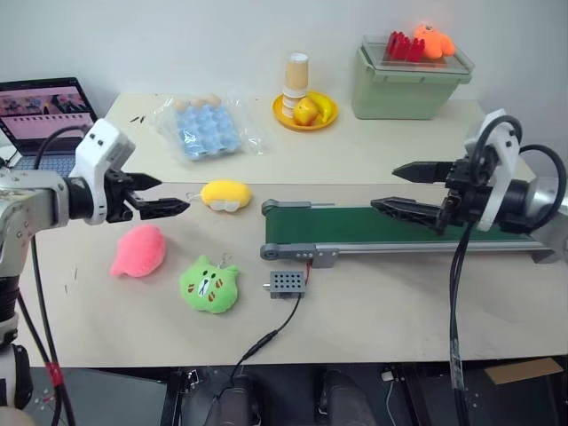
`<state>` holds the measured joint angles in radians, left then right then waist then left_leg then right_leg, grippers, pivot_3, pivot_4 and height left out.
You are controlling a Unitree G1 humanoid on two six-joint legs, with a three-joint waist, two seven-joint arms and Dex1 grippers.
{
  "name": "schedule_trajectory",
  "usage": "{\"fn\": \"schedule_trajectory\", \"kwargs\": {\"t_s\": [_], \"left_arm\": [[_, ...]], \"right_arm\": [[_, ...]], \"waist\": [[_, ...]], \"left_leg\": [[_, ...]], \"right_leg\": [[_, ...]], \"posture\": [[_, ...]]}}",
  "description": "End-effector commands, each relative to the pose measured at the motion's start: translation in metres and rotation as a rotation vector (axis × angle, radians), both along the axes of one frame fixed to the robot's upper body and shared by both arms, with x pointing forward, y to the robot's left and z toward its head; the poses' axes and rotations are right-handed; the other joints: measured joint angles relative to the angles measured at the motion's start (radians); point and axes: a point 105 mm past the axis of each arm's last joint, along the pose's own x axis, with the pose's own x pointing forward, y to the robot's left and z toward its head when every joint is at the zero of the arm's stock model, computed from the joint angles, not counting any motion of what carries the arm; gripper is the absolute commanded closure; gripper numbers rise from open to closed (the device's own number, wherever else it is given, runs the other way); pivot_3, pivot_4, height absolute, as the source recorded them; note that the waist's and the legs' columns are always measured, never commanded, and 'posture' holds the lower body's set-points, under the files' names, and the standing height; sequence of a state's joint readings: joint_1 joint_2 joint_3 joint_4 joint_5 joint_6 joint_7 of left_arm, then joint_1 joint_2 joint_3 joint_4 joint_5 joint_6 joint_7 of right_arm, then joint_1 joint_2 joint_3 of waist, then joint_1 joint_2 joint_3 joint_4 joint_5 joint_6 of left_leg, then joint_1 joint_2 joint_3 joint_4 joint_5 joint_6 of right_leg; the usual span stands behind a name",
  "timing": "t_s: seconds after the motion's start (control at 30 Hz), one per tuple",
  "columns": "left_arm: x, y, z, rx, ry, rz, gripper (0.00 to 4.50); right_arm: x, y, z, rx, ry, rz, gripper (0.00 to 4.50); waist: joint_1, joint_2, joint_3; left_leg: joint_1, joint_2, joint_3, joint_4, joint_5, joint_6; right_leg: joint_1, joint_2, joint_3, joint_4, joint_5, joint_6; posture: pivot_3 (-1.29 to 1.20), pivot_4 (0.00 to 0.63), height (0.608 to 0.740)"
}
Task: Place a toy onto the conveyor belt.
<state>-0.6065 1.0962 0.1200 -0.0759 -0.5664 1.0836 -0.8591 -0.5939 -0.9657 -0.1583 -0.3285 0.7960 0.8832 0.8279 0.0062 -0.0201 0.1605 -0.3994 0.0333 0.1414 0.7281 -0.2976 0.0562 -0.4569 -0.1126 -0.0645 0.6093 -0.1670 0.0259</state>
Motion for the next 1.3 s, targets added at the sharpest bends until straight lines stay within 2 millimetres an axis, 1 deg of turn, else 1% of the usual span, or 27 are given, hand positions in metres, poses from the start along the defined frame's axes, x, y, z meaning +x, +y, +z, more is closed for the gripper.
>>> {"fn": "schedule_trajectory", "kwargs": {"t_s": [0.03,0.17,0.23,0.27,0.4,0.53,0.6,0.63,0.73,0.8,0.83,0.87,0.93,0.97,1.0,1.1,1.13,1.17,1.23,1.27,1.3], "left_arm": [[-0.004,0.022,0.006,0.019,-0.009,0.128,0.01],[-0.001,0.037,-0.009,0.03,0.014,0.247,0.01],[0.004,0.046,-0.022,-0.006,0.047,0.343,0.01],[0.006,0.048,-0.032,-0.023,0.068,0.384,0.01],[0.008,0.046,-0.065,-0.034,0.135,0.442,0.01],[0.011,0.046,-0.078,-0.045,0.151,0.463,0.01],[0.015,0.043,-0.081,-0.041,0.154,0.454,0.54],[0.017,0.043,-0.081,-0.038,0.148,0.454,0.71],[0.023,0.044,-0.076,-0.032,0.12,0.458,1.87],[0.026,0.045,-0.072,-0.033,0.103,0.465,2.51],[0.028,0.047,-0.07,-0.028,0.093,0.469,2.94],[0.029,0.048,-0.068,-0.022,0.082,0.471,3.29],[0.033,0.05,-0.058,-0.02,0.044,0.484,4.0],[0.037,0.053,-0.048,-0.022,0.002,0.502,4.22],[0.04,0.055,-0.04,-0.023,-0.027,0.514,4.22],[0.054,0.065,0.015,-0.087,-0.223,0.588,4.22],[0.058,0.064,0.04,-0.141,-0.309,0.597,4.22],[0.061,0.062,0.054,-0.177,-0.361,0.598,4.22],[0.066,0.045,0.085,-0.315,-0.451,0.554,4.22],[0.068,0.034,0.095,-0.384,-0.47,0.525,4.22],[0.07,0.02,0.105,-0.465,-0.487,0.479,4.22]], "right_arm": [[0.002,0.006,0.009,-0.004,-0.041,0.019,0.0],[0.003,0.011,0.008,-0.006,-0.04,0.027,0.0],[0.003,0.012,0.01,-0.009,-0.045,0.027,0.0],[0.003,0.013,0.012,-0.012,-0.049,0.026,0.0],[0.0,0.014,0.017,-0.022,-0.06,0.015,0.0],[-0.003,0.013,0.021,-0.027,-0.068,0.002,0.0],[-0.003,0.008,0.022,-0.035,-0.074,-0.018,0.0],[-0.004,0.006,0.022,-0.037,-0.075,-0.025,0.0],[-0.005,-0.001,0.021,-0.042,-0.075,-0.045,0.0],[-0.005,-0.004,0.019,-0.045,-0.074,-0.053,0.0],[-0.006,-0.006,0.019,-0.047,-0.073,-0.057,0.0],[-0.006,-0.007,0.019,-0.047,-0.074,-0.059,0.0],[-0.007,-0.009,0.018,-0.048,-0.073,-0.061,0.0],[-0.007,-0.01,0.017,-0.049,-0.07,-0.062,0.0],[-0.007,-0.011,0.017,-0.049,-0.069,-0.062,0.0],[-0.008,-0.014,0.012,-0.047,-0.054,-0.064,0.0],[-0.007,-0.014,0.011,-0.035,-0.044,-0.071,0.0],[-0.007,-0.015,0.01,-0.025,-0.038,-0.076,0.0],[-0.01,-0.007,0.002,-0.002,-0.014,-0.053,0.0],[-0.011,-0.002,-0.001,0.012,-0.009,-0.044,0.0],[-0.01,0.001,-0.003,0.038,-0.001,-0.052,0.0]], "waist": [[-0.001,0.0,0.0],[0.003,0.0,0.0],[0.006,0.0,0.0],[0.007,0.0,0.0],[0.005,-0.001,0.0],[0.004,-0.002,0.001],[0.004,-0.002,0.001],[0.004,-0.002,0.001],[0.004,-0.002,0.001],[0.004,-0.002,0.001],[0.004,-0.002,0.001],[0.004,-0.002,0.001],[0.004,-0.002,0.001],[0.004,-0.003,0.001],[0.004,-0.003,0.002],[0.008,-0.004,0.002],[0.008,-0.005,0.002],[0.008,-0.005,0.002],[0.009,-0.007,0.003],[0.009,-0.007,0.002],[0.009,-0.007,0.002]], "left_leg": [[0.0,0.0,0.0,0.0,0.0,0.0],[-0.001,0.0,0.0,0.0,0.0,0.0],[-0.001,0.0,0.0,0.0,0.0,0.0],[-0.001,0.0,0.0,0.0,0.0,0.0],[-0.001,-0.001,0.0,0.0,0.0,0.0],[-0.002,0.0,0.0,0.0,0.0,0.0],[-0.001,0.0,0.0,0.0,0.0,0.0],[-0.001,0.0,0.0,0.0,0.0,-0.001],[0.0,0.0,0.0,0.0,0.0,-0.001],[0.0,0.0,0.0,0.0,0.0,-0.001],[0.0,0.0,0.0,0.0,0.0,-0.001],[0.0,0.0,0.0,0.0,0.0,-0.001],[0.0,0.0,0.0,0.0,0.0,-0.001],[0.0,0.0,0.0,0.0,0.0,-0.001],[0.0,0.0,0.0,0.0,0.0,-0.001],[-0.001,-0.001,-0.001,0.0,0.0,-0.001],[-0.001,-0.001,-0.001,0.0,0.0,-0.001],[-0.002,-0.001,-0.001,0.0,0.0,-0.001],[-0.004,-0.001,-0.002,0.0,0.0,0.0],[-0.005,-0.001,-0.002,0.001,0.0,0.0],[-0.004,-0.002,-0.002,0.001,0.0,0.0]], "right_leg": [[0.0,0.0,0.0,0.0,0.0,0.0],[0.0,0.0,0.0,0.001,0.0,0.0],[0.0,0.0,-0.001,0.001,0.0,0.0],[0.0,-0.001,-0.001,0.001,0.0,0.0],[0.0,-0.001,-0.001,0.002,0.0,-0.001],[-0.001,0.0,-0.002,0.002,0.0,-0.001],[0.0,-0.001,-0.002,0.002,0.0,-0.001],[0.0,-0.001,-0.002,0.002,0.0,-0.001],[0.0,-0.001,-0.002,0.001,0.0,-0.001],[0.0,-0.001,-0.002,0.001,0.0,-0.001],[0.0,-0.001,-0.002,0.001,0.0,-0.001],[0.0,-0.001,-0.002,0.001,0.0,-0.001],[0.0,-0.001,-0.002,0.001,0.0,-0.001],[0.0,-0.001,-0.002,0.001,0.0,-0.001],[0.0,-0.001,-0.002,0.001,0.0,-0.001],[0.0,-0.001,-0.002,0.001,0.001,-0.001],[0.0,-0.001,-0.003,0.001,0.001,-0.001],[0.0,-0.001,-0.003,0.001,0.001,-0.001],[0.0,-0.001,-0.004,0.001,0.002,0.0],[0.0,-0.001,-0.005,0.0,0.003,0.001],[0.001,-0.001,-0.004,0.0,0.003,0.001]], "posture": [[0.0,0.15,0.734],[0.0,0.15,0.734],[0.0,0.15,0.734],[0.0,0.15,0.734],[0.0,0.15,0.734],[0.0,0.15,0.734],[0.0,0.15,0.734],[0.0,0.15,0.734],[0.0,0.15,0.734],[0.0,0.15,0.734],[0.0,0.15,0.734],[0.0,0.15,0.734],[0.0,0.15,0.734],[0.0,0.15,0.734],[0.0,0.15,0.734],[0.0,0.15,0.734],[0.0,0.15,0.734],[0.0,0.15,0.734],[0.0,0.15,0.734],[0.0,0.15,0.734],[0.0,0.15,0.734]]}}
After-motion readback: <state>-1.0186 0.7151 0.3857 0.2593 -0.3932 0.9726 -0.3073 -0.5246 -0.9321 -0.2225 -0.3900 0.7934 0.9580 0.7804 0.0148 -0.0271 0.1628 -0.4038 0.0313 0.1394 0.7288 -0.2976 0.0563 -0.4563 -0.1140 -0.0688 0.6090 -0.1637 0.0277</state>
